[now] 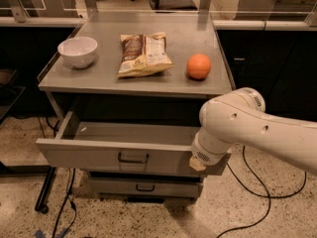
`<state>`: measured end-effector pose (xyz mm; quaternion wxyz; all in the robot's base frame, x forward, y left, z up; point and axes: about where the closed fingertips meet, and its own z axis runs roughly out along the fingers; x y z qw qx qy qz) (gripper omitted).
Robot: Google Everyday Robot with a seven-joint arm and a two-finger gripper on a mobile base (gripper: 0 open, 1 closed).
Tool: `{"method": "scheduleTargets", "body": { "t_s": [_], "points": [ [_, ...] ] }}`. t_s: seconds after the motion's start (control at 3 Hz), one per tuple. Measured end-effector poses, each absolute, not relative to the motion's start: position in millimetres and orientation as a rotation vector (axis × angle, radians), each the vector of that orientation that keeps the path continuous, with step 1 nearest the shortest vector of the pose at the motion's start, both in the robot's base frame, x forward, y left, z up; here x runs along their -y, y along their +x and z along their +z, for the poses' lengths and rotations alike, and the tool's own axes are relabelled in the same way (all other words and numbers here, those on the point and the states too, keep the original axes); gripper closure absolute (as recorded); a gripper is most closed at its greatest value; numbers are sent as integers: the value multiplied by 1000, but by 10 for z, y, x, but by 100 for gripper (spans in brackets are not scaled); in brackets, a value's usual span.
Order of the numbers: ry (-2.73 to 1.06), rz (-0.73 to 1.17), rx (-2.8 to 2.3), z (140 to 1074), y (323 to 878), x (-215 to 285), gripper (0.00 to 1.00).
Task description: Close top drawer
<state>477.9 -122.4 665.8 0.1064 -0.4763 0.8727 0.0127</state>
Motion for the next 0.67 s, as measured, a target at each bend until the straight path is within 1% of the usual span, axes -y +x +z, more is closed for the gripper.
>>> {"method": "scheduleTargets", "body": {
  "t_s": [0.33, 0.67],
  "points": [
    [-1403, 37, -2570, 6658, 4779, 1224, 51],
    [-1403, 37, -2570, 6658, 4779, 1224, 30]
  ]
}}
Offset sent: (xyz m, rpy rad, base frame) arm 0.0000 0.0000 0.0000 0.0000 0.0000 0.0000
